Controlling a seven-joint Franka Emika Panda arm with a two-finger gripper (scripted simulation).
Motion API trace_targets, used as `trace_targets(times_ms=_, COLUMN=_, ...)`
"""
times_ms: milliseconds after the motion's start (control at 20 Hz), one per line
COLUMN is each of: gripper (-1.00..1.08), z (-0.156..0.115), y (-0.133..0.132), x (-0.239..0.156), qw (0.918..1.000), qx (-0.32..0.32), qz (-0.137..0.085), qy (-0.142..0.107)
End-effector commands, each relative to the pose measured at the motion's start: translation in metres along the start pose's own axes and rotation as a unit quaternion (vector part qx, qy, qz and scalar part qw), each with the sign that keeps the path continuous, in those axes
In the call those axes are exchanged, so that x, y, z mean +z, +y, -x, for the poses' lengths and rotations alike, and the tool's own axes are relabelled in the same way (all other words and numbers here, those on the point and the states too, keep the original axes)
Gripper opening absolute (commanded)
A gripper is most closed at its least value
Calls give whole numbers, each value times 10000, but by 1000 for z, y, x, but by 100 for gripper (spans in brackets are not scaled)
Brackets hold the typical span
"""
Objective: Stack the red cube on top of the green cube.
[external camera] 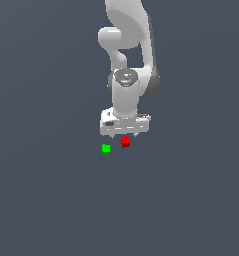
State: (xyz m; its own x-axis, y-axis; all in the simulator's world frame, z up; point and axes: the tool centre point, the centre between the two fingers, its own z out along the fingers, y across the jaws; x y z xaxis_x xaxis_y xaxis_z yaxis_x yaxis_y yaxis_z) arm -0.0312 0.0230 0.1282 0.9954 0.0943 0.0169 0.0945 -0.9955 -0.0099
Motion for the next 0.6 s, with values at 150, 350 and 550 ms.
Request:
trace_targets(times_ms=150, gripper=100, z=23, y=-10, x=34, qw=9994, qx=-340, qz=21, qy=-52)
trace_targets(times_ms=350, gripper=100, z=33, y=-13, x=49, qw=9988, qx=-489, qz=31, qy=-75)
trace_targets(times_ms=550, gripper=100, z=37, y=-14, x=57, qw=9984, qx=-555, qz=40, qy=-86)
